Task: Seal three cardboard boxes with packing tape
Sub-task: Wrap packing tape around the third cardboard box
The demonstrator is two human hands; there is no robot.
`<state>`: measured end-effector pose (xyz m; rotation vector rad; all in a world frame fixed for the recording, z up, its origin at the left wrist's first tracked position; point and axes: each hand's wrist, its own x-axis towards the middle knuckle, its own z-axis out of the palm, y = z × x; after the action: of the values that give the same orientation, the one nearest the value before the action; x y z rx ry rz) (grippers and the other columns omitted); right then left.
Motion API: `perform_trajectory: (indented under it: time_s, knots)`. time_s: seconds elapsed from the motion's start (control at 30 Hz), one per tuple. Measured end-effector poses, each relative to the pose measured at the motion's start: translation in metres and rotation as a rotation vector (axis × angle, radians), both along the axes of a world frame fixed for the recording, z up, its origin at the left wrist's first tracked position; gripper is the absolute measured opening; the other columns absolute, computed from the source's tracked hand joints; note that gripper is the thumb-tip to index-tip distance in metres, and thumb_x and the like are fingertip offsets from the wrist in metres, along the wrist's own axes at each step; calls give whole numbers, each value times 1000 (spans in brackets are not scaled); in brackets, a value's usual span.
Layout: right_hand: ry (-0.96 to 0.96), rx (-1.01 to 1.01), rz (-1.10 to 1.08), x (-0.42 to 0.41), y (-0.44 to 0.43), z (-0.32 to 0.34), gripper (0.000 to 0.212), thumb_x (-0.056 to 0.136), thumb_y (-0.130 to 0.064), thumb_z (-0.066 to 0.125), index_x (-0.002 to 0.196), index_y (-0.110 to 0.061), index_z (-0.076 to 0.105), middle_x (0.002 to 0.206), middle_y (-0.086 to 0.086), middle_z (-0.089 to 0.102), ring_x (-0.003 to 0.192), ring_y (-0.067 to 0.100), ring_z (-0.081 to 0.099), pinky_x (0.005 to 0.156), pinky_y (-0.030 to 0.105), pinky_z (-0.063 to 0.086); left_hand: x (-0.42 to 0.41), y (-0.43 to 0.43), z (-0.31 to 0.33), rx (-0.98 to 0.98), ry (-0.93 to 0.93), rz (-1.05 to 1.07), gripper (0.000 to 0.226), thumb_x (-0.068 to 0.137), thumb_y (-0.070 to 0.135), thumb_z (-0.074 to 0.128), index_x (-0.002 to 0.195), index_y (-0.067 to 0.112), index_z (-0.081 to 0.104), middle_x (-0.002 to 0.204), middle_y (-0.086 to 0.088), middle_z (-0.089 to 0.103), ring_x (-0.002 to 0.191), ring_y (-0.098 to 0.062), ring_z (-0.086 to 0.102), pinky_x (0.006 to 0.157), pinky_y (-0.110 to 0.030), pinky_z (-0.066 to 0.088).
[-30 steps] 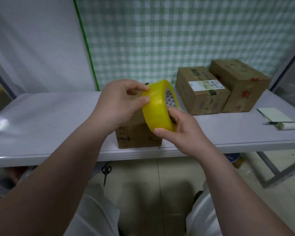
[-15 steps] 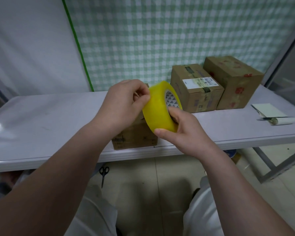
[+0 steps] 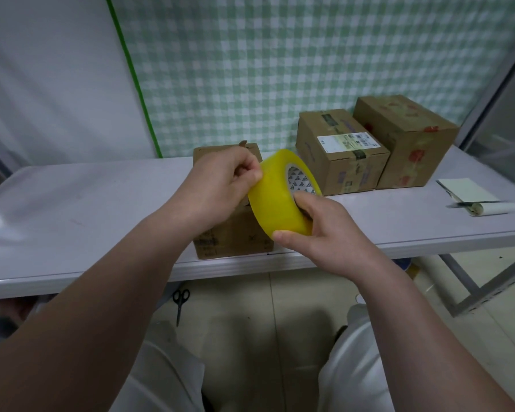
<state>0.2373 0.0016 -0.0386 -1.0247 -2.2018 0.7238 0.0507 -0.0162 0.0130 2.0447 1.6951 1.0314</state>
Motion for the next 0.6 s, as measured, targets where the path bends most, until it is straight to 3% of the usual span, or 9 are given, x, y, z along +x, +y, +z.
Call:
perform_trajectory:
  time_s: [0.23,0.43,0.6]
  knots:
    - [-23,-74,1,0,-5,3,41,72,-54,59,95,-20,56,83,-10,52,77,10,51,65,27,36,6,4,-14,81,202,18,17,99,19,41,84,20,46,81,13,43,75,-4,40,62,-15,31]
    - [12,-98,5,2,-9,9,56,67,-63,57,96,-15,59,84,2,57,79,20,54,63,33,42,12,-2,-19,160,193,41,14,99,19,41,85,18,43,83,9,41,80,-11,39,61,-21,26]
    - [32,-73,-19,4,-12,17,53,71,-57,57,93,-8,62,81,10,60,73,21,57,64,39,44,14,0,-18,161,156,84,12,98,18,46,86,17,48,79,9,46,77,-11,43,59,-23,28]
